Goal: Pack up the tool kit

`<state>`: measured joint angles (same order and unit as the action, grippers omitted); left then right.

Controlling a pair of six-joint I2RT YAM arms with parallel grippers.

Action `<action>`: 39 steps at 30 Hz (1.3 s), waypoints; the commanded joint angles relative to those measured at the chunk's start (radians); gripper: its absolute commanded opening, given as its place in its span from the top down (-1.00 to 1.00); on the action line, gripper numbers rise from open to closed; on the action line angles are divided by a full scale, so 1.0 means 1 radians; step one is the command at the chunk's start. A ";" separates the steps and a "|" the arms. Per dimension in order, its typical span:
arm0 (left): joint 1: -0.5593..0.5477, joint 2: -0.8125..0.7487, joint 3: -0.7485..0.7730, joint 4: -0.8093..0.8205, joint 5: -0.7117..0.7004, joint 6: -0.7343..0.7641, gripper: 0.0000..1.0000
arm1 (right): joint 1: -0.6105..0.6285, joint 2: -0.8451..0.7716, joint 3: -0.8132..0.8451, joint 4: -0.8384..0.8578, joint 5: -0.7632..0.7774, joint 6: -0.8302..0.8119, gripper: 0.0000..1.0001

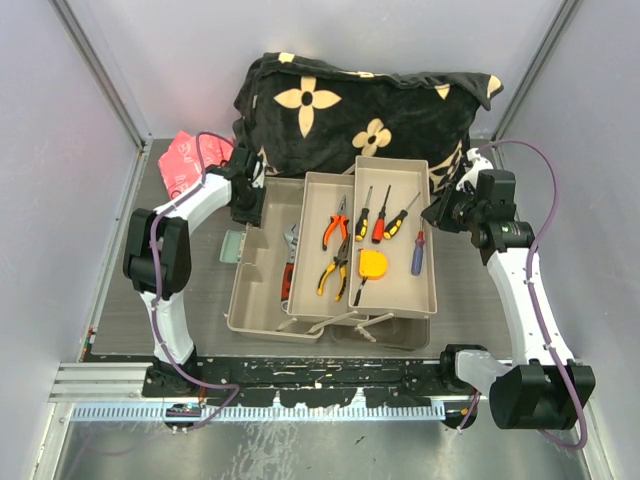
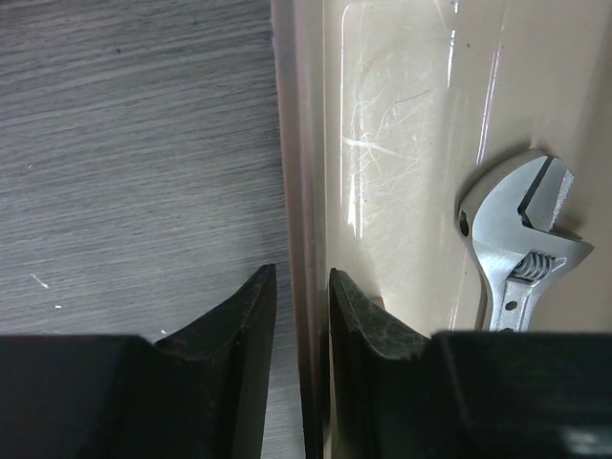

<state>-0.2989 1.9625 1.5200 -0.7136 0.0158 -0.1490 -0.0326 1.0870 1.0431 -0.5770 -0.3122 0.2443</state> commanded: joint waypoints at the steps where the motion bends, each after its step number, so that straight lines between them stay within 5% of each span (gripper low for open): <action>1: 0.005 0.045 0.020 0.027 0.007 -0.019 0.42 | -0.004 0.042 0.017 0.081 0.013 -0.005 0.74; 7: 0.007 0.053 0.040 0.025 0.012 -0.027 0.44 | -0.004 0.106 0.052 0.124 0.024 0.006 0.97; 13: 0.006 0.071 0.073 0.030 0.005 -0.023 0.42 | -0.004 0.163 0.101 0.136 0.011 0.010 0.95; 17: 0.007 0.051 0.080 0.036 0.010 -0.010 0.09 | -0.004 0.109 0.092 0.146 0.024 0.005 0.12; 21: 0.007 -0.006 0.058 0.064 0.032 -0.011 -0.31 | -0.005 0.003 0.089 0.154 0.064 -0.005 -0.36; 29: 0.007 -0.118 0.070 0.077 0.058 -0.021 -0.39 | -0.010 -0.133 0.157 0.100 0.136 -0.005 -0.62; 39: 0.008 -0.311 0.025 0.115 0.073 -0.056 -0.40 | -0.054 -0.201 0.124 -0.071 0.329 -0.052 -0.67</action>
<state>-0.2958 1.7554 1.5581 -0.6586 0.0719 -0.1791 -0.0635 0.9108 1.1900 -0.5903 -0.0734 0.2169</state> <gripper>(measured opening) 0.696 0.833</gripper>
